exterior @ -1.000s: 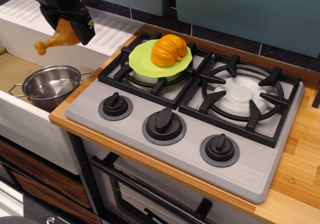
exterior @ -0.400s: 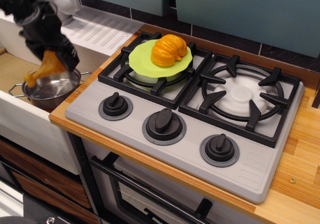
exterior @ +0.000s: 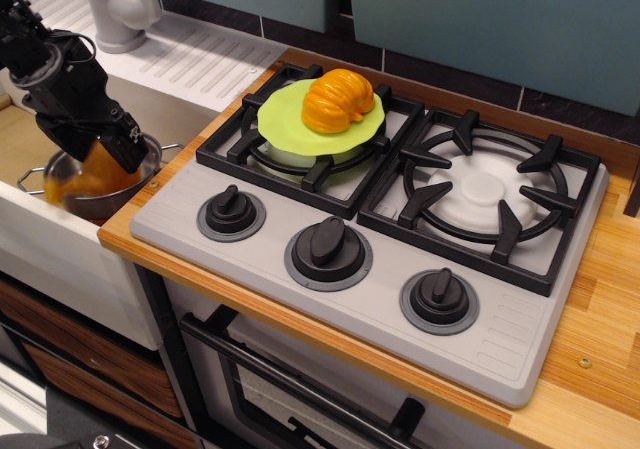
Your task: Put pumpkin on plate and chickenwing in pot or pan in sink
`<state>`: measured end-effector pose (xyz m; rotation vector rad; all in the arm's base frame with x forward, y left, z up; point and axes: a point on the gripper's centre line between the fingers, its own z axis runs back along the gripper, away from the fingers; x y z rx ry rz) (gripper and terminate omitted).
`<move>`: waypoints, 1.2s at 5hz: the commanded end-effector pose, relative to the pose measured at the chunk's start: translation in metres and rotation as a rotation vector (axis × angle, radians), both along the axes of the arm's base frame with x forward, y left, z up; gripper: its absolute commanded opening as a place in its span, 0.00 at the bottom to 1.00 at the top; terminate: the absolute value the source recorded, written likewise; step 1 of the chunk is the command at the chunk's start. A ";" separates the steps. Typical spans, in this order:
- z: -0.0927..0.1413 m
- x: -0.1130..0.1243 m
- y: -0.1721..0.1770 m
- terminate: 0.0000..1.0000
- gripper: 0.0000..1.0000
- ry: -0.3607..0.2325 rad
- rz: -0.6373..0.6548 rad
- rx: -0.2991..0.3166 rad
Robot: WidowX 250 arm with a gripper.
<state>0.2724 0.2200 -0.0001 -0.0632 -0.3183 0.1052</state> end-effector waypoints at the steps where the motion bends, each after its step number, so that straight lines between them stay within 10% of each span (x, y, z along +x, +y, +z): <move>1: 0.031 0.010 -0.003 0.00 1.00 -0.022 0.003 0.055; 5: 0.176 0.014 -0.039 0.00 1.00 0.137 -0.022 0.173; 6: 0.176 0.014 -0.039 0.00 1.00 0.137 -0.022 0.173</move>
